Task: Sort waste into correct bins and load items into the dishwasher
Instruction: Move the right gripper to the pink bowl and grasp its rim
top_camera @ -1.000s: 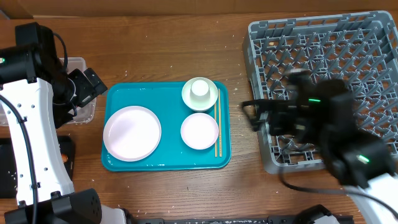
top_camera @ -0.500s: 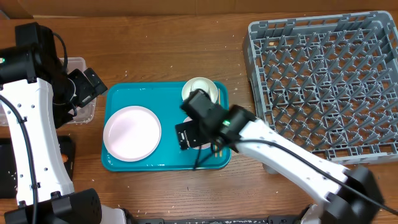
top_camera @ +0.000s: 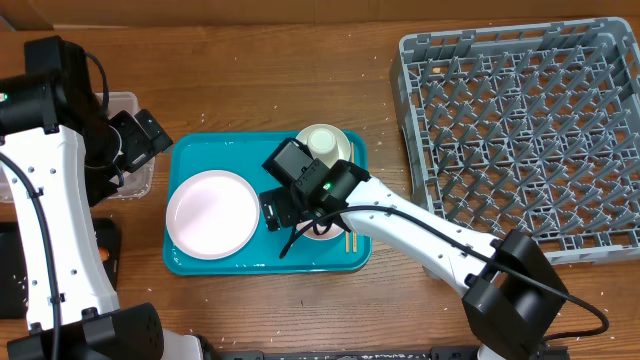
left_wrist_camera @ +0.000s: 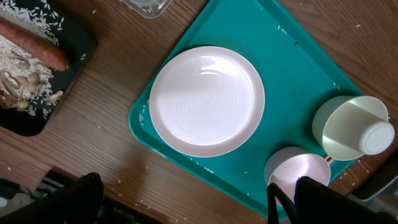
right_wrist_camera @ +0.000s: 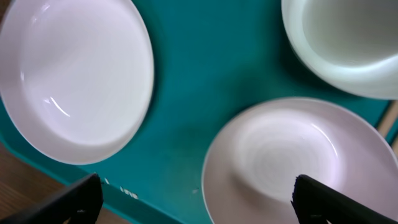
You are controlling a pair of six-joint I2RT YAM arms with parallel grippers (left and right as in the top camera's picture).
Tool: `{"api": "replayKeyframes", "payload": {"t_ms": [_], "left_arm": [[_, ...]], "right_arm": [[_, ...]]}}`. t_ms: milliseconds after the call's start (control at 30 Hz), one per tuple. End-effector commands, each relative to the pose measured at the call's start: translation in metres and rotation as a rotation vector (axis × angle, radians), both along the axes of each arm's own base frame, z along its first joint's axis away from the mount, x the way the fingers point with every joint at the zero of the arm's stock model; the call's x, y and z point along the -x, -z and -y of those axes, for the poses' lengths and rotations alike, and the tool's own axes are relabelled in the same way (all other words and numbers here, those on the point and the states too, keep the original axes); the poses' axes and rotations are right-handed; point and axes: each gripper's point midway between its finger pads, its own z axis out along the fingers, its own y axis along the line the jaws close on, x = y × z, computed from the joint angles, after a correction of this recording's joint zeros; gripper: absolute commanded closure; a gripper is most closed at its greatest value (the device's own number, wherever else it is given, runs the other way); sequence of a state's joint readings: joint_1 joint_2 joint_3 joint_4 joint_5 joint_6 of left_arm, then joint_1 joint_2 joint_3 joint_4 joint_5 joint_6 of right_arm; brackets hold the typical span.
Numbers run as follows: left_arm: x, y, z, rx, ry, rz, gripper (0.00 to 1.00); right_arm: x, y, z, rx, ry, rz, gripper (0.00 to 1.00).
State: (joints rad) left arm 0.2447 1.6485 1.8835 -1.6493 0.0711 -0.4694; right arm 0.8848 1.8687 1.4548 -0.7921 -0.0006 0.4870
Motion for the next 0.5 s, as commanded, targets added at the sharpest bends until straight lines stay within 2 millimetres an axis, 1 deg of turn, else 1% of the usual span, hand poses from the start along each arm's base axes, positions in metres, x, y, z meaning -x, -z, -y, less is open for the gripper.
{"api": "replayKeyframes", "payload": {"t_ms": [0, 67, 133, 267, 367, 433, 467], "left_arm": [[0.0, 0.002, -0.001, 0.003, -0.013, -0.004, 0.0], [0.0, 0.002, -0.001, 0.003, -0.013, -0.004, 0.0], [0.0, 0.002, -0.001, 0.003, -0.012, -0.004, 0.0], [0.0, 0.002, -0.001, 0.003, -0.013, -0.004, 0.0], [0.0, 0.002, -0.001, 0.003, -0.013, -0.005, 0.0], [0.0, 0.002, -0.001, 0.003, -0.013, -0.004, 0.0], [0.0, 0.002, -0.001, 0.003, -0.012, -0.004, 0.0]], "right_arm": [[-0.007, -0.014, -0.014, -0.054, 0.006, 0.035, 0.0], [-0.009, -0.015, -0.016, -0.064, 0.007, 0.046, 0.0], [-0.009, -0.011, -0.014, -0.054, 0.009, 0.045, 0.0], [-0.007, 0.004, -0.004, -0.009, 0.021, 0.039, 0.0], [-0.001, 0.018, 0.003, 0.009, 0.049, 0.006, 0.0], [0.002, 0.023, 0.006, 0.011, 0.084, -0.014, 0.0], [0.003, 0.025, 0.007, 0.013, 0.092, -0.02, 0.02]]}}
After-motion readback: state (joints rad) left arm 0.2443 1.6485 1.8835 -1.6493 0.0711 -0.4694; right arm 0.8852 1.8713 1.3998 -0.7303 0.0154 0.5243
